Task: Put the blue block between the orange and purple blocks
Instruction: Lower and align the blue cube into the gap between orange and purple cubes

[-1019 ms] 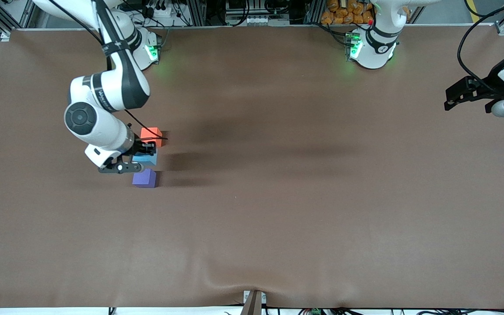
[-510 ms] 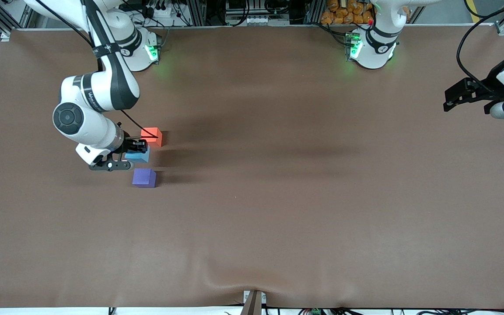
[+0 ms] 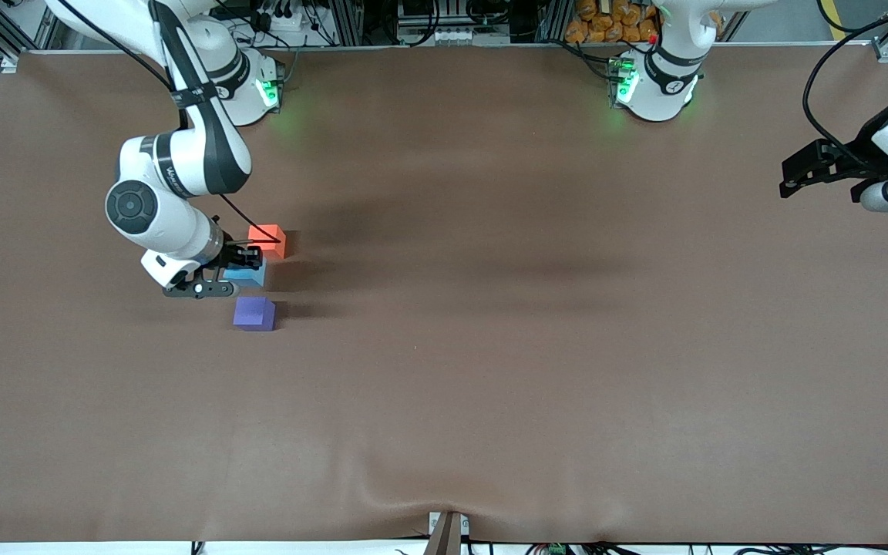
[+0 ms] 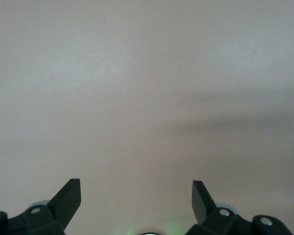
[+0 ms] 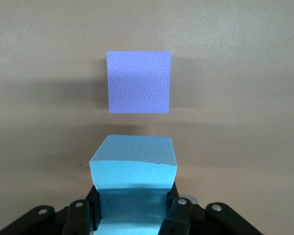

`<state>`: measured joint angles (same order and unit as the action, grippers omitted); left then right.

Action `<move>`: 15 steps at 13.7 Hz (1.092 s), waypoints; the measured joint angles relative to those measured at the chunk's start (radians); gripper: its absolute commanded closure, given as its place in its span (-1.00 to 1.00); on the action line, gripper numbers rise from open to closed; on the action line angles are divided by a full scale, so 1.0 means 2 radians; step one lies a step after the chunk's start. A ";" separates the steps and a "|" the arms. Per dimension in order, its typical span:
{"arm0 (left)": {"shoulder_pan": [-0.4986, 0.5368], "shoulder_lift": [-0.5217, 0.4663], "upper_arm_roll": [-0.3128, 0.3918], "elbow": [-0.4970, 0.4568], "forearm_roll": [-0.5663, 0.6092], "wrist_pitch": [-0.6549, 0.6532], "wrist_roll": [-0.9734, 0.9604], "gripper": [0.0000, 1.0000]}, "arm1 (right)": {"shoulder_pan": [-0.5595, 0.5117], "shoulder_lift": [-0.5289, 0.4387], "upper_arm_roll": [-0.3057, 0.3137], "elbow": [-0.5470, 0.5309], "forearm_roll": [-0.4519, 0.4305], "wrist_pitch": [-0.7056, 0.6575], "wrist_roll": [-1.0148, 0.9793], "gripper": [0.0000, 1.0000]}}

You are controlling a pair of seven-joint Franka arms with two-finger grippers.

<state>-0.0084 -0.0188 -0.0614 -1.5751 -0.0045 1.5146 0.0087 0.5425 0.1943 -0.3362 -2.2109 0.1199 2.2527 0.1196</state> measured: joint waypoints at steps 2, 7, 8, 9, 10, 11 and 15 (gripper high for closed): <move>0.000 0.000 0.000 0.000 0.000 0.000 0.000 -1.00 | 0.000 0.002 0.000 -0.001 0.000 0.001 0.000 1.00; 0.000 0.000 0.000 0.000 0.000 0.000 0.000 -1.00 | 0.000 0.015 0.000 -0.002 0.000 0.013 -0.009 1.00; 0.000 0.000 0.000 0.000 0.000 0.000 0.000 -1.00 | 0.000 0.018 0.001 -0.002 0.000 0.016 -0.009 1.00; 0.000 0.000 0.000 0.000 0.000 0.000 0.000 -1.00 | 0.000 0.022 0.002 -0.003 0.001 0.022 -0.010 1.00; 0.000 0.000 0.000 0.000 0.000 0.000 0.000 -1.00 | 0.000 0.026 0.003 -0.004 0.001 0.027 -0.010 1.00; 0.000 0.000 0.000 0.000 0.000 0.000 0.000 -1.00 | 0.000 0.030 0.004 -0.006 0.002 0.032 -0.010 1.00; 0.000 0.000 0.000 0.000 0.000 0.000 0.000 -1.00 | 0.000 0.039 0.006 -0.015 0.006 0.055 -0.010 1.00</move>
<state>-0.0084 -0.0187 -0.0616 -1.5752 -0.0045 1.5142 0.0087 0.5427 0.2725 -0.3233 -2.2401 0.1315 2.3630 0.1002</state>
